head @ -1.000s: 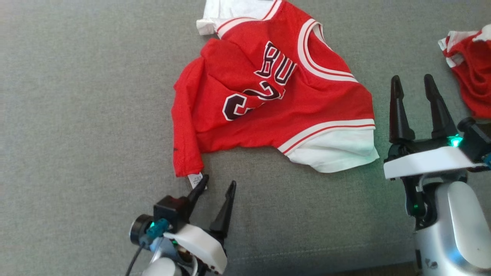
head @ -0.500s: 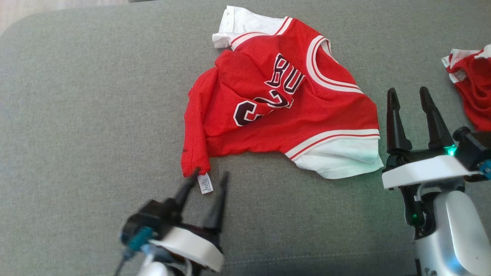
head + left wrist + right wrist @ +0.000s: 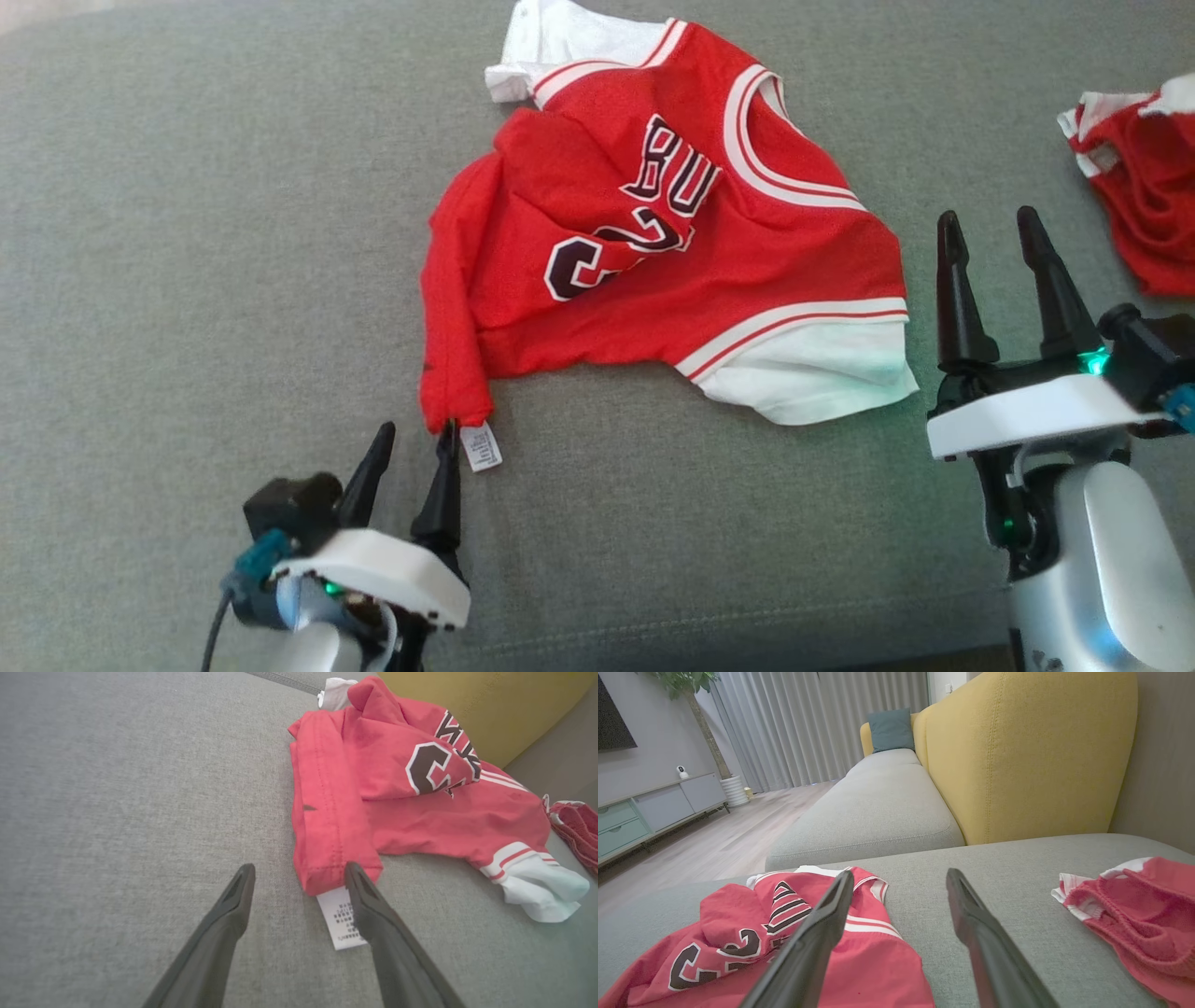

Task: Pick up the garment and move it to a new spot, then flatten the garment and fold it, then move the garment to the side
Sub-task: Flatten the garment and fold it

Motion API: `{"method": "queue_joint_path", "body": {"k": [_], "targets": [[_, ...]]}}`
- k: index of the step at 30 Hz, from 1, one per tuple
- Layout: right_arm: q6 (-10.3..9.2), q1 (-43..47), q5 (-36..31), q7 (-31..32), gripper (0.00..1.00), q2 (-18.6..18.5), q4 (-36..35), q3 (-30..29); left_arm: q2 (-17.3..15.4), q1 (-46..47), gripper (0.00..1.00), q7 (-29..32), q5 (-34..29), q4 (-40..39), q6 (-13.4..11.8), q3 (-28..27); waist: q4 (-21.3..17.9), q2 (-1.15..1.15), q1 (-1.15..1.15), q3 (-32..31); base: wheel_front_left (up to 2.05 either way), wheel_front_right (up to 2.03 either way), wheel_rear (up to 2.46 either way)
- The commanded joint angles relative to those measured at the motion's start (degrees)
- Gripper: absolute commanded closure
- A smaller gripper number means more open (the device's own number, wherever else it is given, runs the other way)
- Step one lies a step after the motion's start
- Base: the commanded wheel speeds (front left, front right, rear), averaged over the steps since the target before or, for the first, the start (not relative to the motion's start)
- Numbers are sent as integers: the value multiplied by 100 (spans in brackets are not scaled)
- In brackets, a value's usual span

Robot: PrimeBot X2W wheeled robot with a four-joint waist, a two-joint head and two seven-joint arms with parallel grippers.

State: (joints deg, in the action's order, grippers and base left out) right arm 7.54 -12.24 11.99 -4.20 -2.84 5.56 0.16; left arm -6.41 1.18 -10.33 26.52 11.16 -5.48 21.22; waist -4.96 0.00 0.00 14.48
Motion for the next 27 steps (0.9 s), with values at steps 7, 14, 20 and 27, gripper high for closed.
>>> {"method": "queue_joint_path", "body": {"k": [7, 14, 20, 27], "targets": [[-5, -119, -42, -9, 0, -4, -230, 104, 79, 395, 0, -103, 238, 74, 124, -272, -100, 0, 0, 102, 0, 0, 0], [-5, -146, -19, -27, 0, -4, -201, 127, 99, 479, 29, -54, 318, 168, 240, -176, -149, 0, 0, 132, 0, 0, 0], [-5, -160, -17, -40, 0, -4, -185, 116, 120, 540, 67, -39, 304, 153, 290, -47, -193, 0, 0, 141, 0, 0, 0], [-5, -160, -21, -55, 0, -4, -156, 84, 77, 544, 100, -110, 238, 16, 264, -19, -183, 0, 0, 115, 0, 0, 0]]}}
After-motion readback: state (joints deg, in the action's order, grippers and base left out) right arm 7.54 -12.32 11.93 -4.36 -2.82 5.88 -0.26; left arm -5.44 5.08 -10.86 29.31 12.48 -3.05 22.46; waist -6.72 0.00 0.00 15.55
